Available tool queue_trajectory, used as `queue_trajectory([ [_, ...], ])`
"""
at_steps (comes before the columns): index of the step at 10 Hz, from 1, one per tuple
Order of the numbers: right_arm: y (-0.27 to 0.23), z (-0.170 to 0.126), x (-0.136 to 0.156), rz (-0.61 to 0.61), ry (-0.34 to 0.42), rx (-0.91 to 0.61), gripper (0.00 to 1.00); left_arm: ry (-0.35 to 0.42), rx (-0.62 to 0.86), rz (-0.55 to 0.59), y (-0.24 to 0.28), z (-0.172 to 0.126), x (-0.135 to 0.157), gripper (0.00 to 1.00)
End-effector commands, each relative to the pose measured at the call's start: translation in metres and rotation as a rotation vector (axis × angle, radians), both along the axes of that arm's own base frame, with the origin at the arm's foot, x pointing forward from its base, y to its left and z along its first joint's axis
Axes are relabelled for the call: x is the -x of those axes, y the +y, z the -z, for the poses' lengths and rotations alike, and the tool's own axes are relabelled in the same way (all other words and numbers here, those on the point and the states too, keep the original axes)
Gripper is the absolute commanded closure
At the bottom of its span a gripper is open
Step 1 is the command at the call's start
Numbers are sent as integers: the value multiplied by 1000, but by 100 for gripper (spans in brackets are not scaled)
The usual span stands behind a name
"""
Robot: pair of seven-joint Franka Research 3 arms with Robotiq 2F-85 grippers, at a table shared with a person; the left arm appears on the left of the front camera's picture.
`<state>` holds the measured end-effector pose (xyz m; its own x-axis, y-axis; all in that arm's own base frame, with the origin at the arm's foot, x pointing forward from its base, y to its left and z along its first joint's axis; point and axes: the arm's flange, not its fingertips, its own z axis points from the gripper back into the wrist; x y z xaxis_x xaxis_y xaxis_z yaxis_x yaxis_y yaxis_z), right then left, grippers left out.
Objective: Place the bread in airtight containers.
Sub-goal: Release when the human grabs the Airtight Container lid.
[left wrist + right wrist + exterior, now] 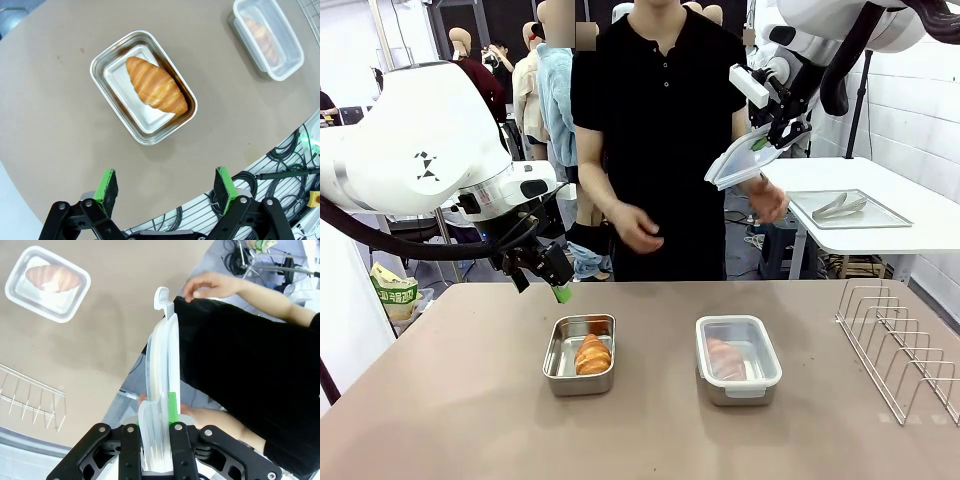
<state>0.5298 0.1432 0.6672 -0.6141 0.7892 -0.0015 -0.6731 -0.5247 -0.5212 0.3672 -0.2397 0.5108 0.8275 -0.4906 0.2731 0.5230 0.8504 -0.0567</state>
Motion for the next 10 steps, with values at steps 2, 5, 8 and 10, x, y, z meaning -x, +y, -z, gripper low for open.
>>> queue_trajectory([
  [2,0,1,1,-1,6,-6,100,0,3,-1,1,0,-1,0],
  [5,0,1,1,-1,6,-6,100,0,3,-1,1,0,-1,0],
  [8,0,1,1,-1,6,-6,100,0,3,-1,1,0,-1,0],
  [10,0,1,1,-1,6,-6,100,0,3,-1,1,0,-1,0],
])
